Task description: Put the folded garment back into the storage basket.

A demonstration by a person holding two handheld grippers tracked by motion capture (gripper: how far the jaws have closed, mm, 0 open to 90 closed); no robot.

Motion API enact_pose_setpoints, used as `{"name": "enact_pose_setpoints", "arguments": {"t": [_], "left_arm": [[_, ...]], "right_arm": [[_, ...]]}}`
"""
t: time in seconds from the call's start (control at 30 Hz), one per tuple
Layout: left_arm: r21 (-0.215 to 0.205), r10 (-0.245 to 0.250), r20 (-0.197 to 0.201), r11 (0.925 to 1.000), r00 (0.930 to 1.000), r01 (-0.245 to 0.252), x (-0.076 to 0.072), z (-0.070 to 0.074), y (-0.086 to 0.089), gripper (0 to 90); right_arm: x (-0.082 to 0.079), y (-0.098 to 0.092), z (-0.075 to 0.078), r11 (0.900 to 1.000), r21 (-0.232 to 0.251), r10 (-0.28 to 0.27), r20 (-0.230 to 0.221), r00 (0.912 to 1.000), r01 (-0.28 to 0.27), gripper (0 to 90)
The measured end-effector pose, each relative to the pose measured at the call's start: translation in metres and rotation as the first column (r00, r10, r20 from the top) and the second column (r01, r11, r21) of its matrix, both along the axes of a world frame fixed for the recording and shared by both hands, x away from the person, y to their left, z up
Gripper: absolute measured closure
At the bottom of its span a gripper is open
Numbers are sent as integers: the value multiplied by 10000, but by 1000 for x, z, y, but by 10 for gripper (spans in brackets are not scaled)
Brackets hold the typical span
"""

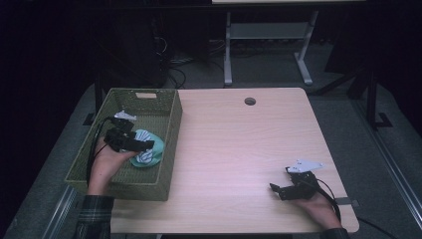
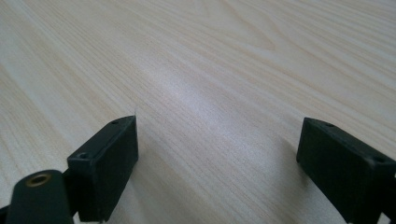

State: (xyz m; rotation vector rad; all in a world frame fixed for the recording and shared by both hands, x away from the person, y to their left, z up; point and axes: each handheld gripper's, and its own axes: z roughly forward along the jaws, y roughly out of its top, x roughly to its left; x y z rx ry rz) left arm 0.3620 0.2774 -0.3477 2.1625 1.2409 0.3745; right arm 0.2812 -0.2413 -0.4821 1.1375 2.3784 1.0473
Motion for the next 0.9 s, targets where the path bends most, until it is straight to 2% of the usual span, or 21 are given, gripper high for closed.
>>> {"name": "enact_pose_setpoints", "arguments": {"t": [0.2,0.33,0.47,0.8,0.9], "left_arm": [[-401,-646,303,9970,9975,658,-9,16,-19,176],[-637,-984,399,9929,9943,1008,-12,19,-33,176],[-990,-1378,388,9850,9897,1411,-14,18,-50,176],[-1037,-2293,422,9671,9724,2325,-20,7,-91,176],[-1044,-2596,477,9591,9646,2632,-23,4,-104,176]], "right_arm": [[0,0,0,10000,-10,5,13,10000,-5,120],[0,0,0,10000,1,-1,-3,10000,1,121],[0,0,0,10000,1,-1,-5,10000,1,120],[0,0,0,10000,1,6,-6,10000,-6,120],[0,0,0,10000,-8,-5,3,10000,5,120]]}}
